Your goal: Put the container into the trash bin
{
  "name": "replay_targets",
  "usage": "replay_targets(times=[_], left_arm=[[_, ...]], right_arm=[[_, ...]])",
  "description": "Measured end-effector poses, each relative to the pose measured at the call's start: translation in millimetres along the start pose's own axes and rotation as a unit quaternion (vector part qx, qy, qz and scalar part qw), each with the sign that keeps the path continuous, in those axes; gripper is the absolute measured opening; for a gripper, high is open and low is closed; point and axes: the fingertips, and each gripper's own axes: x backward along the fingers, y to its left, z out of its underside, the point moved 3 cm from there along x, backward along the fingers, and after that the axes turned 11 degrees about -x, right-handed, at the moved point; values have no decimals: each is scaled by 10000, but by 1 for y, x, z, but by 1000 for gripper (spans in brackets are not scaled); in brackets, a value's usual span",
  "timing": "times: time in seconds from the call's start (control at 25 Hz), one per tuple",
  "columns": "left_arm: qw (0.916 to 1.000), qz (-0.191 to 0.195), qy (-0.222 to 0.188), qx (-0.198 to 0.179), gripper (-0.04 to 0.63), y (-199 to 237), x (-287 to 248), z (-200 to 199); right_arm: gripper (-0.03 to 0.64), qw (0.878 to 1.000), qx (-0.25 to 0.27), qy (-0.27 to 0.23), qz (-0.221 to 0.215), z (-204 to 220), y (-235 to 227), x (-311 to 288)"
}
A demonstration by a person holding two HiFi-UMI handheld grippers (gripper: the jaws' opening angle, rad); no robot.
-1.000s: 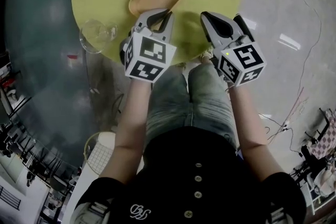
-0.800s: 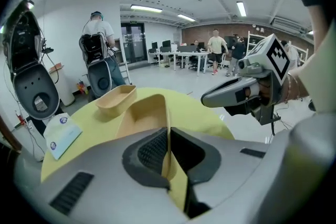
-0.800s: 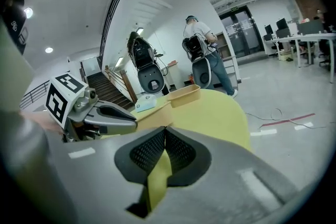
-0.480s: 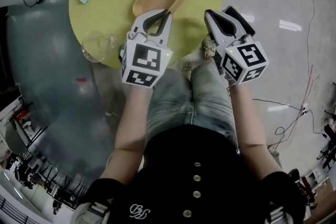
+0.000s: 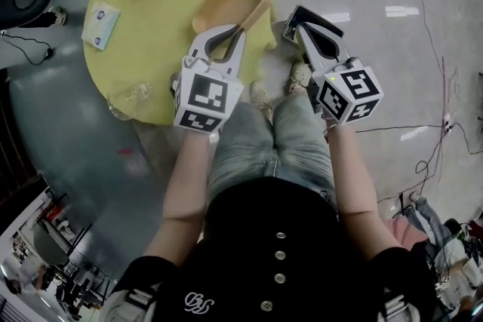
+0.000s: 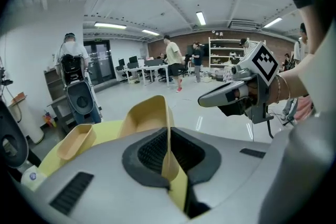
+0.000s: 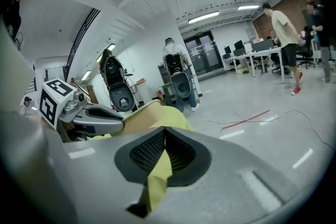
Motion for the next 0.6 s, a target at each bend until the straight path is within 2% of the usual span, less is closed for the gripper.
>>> replay_targets(times=[0.28,0.6], left_arm=[[9968,640,-92,-462,26,-35,-48,-44],[9898,1214,37,-749,28,-78,-102,-64]], right_arm=[[5,9985,-215,-171,470,-12,-60,35],[5,9939,-662,-246,848,-8,-130,61]])
